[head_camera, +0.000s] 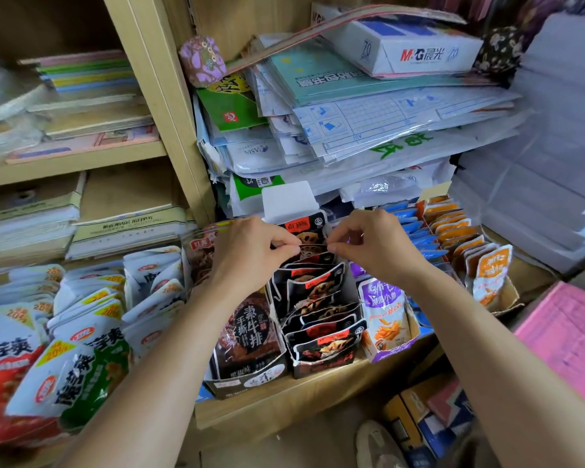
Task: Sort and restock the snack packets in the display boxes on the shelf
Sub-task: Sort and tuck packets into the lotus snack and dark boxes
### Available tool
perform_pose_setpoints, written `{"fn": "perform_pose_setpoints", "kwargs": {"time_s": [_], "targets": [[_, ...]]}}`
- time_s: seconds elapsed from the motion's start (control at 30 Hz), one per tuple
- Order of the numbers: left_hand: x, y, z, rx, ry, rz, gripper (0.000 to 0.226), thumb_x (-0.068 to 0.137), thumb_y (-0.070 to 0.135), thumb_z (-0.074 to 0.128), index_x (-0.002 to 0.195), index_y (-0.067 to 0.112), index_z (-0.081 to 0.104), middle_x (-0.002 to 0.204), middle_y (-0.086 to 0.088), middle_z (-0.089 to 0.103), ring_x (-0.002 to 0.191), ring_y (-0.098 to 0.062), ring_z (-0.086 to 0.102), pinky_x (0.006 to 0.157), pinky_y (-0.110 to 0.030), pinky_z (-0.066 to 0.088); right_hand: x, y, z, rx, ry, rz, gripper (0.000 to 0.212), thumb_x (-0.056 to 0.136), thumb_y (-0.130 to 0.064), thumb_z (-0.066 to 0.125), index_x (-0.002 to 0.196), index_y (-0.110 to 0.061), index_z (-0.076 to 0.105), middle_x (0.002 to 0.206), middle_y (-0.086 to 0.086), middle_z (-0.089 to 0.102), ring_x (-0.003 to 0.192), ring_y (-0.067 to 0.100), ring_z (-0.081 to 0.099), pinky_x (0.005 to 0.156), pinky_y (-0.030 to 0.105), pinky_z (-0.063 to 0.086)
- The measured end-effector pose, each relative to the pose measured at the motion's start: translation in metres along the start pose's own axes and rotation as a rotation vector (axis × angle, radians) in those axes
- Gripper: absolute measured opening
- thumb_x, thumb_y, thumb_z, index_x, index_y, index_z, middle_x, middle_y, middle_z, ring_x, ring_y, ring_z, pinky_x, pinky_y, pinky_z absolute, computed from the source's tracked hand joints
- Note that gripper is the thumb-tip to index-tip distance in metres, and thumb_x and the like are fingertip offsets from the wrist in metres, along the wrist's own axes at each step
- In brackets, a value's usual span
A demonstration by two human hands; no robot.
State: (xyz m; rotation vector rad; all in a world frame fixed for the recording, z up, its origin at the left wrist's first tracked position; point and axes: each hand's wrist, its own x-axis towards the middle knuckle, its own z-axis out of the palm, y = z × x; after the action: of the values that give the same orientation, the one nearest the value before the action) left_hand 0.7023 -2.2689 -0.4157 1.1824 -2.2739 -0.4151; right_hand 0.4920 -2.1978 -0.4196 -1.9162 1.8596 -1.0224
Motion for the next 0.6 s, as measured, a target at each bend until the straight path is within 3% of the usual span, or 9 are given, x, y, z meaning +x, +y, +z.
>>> {"fn": "perform_pose_setpoints", "kwargs": {"time_s": [0.13,0.2,0.3,0.4,0.47,0.53,0.6], "targets": [[-0.002,-0.005,-0.004,-0.076,-0.073,0.003,0.013,0.092,0.036,0.07,0.101,0.04,0.079,0.065,0.027,0.06,0.063,0.002,0.056,0.059,-0.022,0.039,-0.001,0.001,0.001,0.031,-0.012,0.026,0.008,0.086,-0.011,0.079,0.084,-0.019,0.078,0.075,-0.014,0.065,0.067,-0.004,0.057,0.063,0.009,0.043],[-0.007,-0.007,-0.009,-0.174,-0.027,0.034,0.015,0.094,0.037,0.067,0.104,0.038,0.078,0.067,0.024,0.064,0.062,-0.002,0.056,0.06,-0.026,0.043,-0.004,-0.001,-0.005,0.116,-0.001,0.063,0.005,0.091,-0.019,0.074,0.088,-0.02,0.078,0.079,-0.01,0.072,0.071,0.002,0.064,0.065,0.012,0.046],[-0.03,0.001,-0.014,-0.254,0.105,0.064,0.032,0.094,0.046,0.056,0.119,0.033,0.073,0.107,0.018,0.072,0.101,0.002,0.064,0.089,-0.031,0.052,-0.023,-0.013,-0.014,0.324,-0.007,0.091,0.022,0.102,-0.029,0.059,0.112,-0.017,0.075,0.103,-0.007,0.076,0.098,0.005,0.069,0.083,0.018,0.052],[-0.075,0.014,-0.015,-0.434,-0.052,-0.013,0.064,0.092,0.061,0.048,0.149,0.033,0.047,0.151,0.022,0.046,0.14,0.01,0.035,0.114,-0.021,0.03,-0.055,-0.024,-0.019,0.541,-0.11,0.184,0.04,0.104,-0.041,0.046,0.14,-0.027,0.058,0.136,-0.018,0.062,0.124,-0.013,0.052,0.103,0.01,0.042],[-0.104,0.021,-0.011,-0.372,-0.243,0.016,0.086,0.086,0.073,0.047,0.159,0.036,0.022,0.165,0.024,0.016,0.15,0.008,0.009,0.122,-0.027,0.013,-0.076,-0.025,-0.023,0.508,-0.351,0.212,0.06,0.096,-0.055,0.048,0.153,-0.044,0.036,0.156,-0.027,0.035,0.133,-0.025,0.03,0.109,0.009,0.03],[-0.121,0.019,-0.001,-0.1,-0.283,0.114,0.098,0.084,0.08,0.041,0.161,0.033,0.001,0.167,0.021,-0.01,0.151,0.003,-0.013,0.124,-0.033,0.0,-0.091,-0.022,-0.024,0.281,-0.541,0.104,0.09,0.085,-0.06,0.056,0.16,-0.04,0.011,0.166,-0.026,0.001,0.146,-0.018,0.002,0.124,0.024,0.015],[-0.125,0.016,0.009,0.044,-0.236,0.14,0.096,0.091,0.076,0.037,0.16,0.028,-0.008,0.165,0.017,-0.021,0.15,0.001,-0.021,0.123,-0.031,-0.005,-0.097,-0.017,-0.018,0.083,-0.56,-0.011,0.105,0.082,-0.063,0.057,0.161,-0.03,-0.004,0.167,-0.018,-0.014,0.15,-0.007,-0.013,0.128,0.036,0.006]]}}
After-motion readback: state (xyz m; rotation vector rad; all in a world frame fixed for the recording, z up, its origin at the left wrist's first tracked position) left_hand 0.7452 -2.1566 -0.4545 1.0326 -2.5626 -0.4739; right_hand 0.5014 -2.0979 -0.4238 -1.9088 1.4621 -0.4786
